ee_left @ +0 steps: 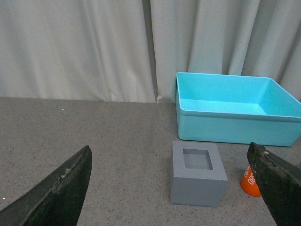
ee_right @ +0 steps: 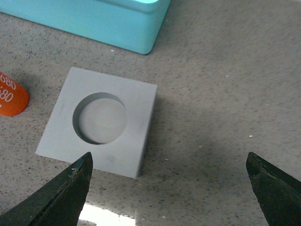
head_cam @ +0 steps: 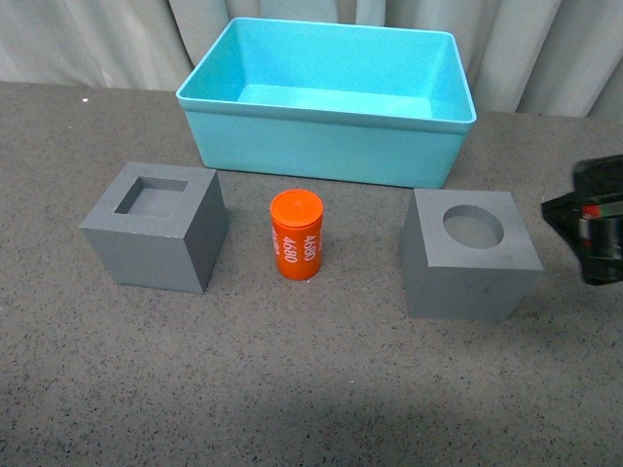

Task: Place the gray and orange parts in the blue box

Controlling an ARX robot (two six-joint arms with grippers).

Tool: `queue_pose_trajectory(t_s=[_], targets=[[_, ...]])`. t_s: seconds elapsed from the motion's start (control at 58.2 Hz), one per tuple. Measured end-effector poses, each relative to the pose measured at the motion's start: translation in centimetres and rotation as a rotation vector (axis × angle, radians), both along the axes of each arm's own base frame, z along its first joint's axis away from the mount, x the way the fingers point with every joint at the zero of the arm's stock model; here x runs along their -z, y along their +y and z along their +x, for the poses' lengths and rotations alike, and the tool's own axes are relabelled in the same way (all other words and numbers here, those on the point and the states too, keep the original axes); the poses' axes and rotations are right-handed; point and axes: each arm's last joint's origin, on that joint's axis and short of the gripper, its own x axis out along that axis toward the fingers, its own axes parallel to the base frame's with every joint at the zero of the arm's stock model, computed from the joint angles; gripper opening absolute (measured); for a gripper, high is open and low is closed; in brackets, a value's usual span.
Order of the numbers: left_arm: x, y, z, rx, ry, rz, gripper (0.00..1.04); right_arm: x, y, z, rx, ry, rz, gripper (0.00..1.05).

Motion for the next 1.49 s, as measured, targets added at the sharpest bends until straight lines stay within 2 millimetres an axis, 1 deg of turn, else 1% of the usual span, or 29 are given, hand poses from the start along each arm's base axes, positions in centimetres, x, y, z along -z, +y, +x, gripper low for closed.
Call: queue_pose_trajectory(t_s=[0.052, 0.206, 0.429, 0.498, 0.549, 0.584, 0.601, 0.618, 0.67, 0.927, 1.013, 1.099, 1.236, 1.322, 1.442, 1.494], targets=[[0.0, 0.0, 0.0, 0.0, 0.0, 0.0, 0.98, 0.6, 0.7, 1.2, 0.004, 0.049, 0.011, 0.95], [0.0, 0.0, 0.0, 0.0, 0.0, 0.0, 0.98, 1.8, 1.7, 3.5, 0.049, 0.16, 0.017, 0.95], [0.0, 0.0, 0.0, 0.0, 0.0, 0.0, 0.98, 2.5, 2.4, 5.8, 0.078, 0.211, 0.024, 0.95], [0.0, 0.0, 0.0, 0.0, 0.0, 0.0, 0.98, 2.8, 2.6, 6.1, 0.075, 0.235, 0.034, 0.95], [0.0, 0.0, 0.0, 0.0, 0.0, 0.0, 0.98, 3.2, 2.6, 6.3, 0.08, 0.246, 0.035, 0.9], [0.0, 0.0, 0.0, 0.0, 0.0, 0.0, 0.98, 3.4, 2.7, 6.5, 0.085, 0.255, 0.038, 0.85], [0.0, 0.0, 0.0, 0.0, 0.0, 0.0, 0.98, 3.7, 2.7, 6.6, 0.088, 0.265, 0.043, 0.79], [0.0, 0.0, 0.0, 0.0, 0.0, 0.0, 0.98, 3.8, 2.7, 6.7, 0.089, 0.267, 0.044, 0.77], [0.0, 0.0, 0.0, 0.0, 0.0, 0.0, 0.98, 4.2, 2.8, 6.9, 0.098, 0.28, 0.048, 0.67], [0.0, 0.0, 0.0, 0.0, 0.0, 0.0, 0.98, 4.2, 2.9, 7.2, 0.115, 0.281, 0.064, 0.3], [0.0, 0.0, 0.0, 0.0, 0.0, 0.0, 0.98, 4.2, 2.9, 7.2, 0.122, 0.286, 0.072, 0.2], [0.0, 0.0, 0.0, 0.0, 0.0, 0.0, 0.98, 4.1, 2.9, 7.2, 0.128, 0.294, 0.082, 0.19], [0.0, 0.0, 0.0, 0.0, 0.0, 0.0, 0.98, 3.5, 2.8, 6.8, 0.127, 0.306, 0.116, 0.18], [0.0, 0.0, 0.0, 0.0, 0.0, 0.0, 0.98, 2.7, 2.7, 6.4, 0.113, 0.295, 0.148, 0.18], [0.0, 0.0, 0.0, 0.0, 0.0, 0.0, 0.98, -0.2, 2.6, 5.8, 0.084, 0.235, 0.211, 0.18], [0.0, 0.0, 0.0, 0.0, 0.0, 0.0, 0.98, -2.1, 2.5, 5.6, 0.074, 0.183, 0.236, 0.18]])
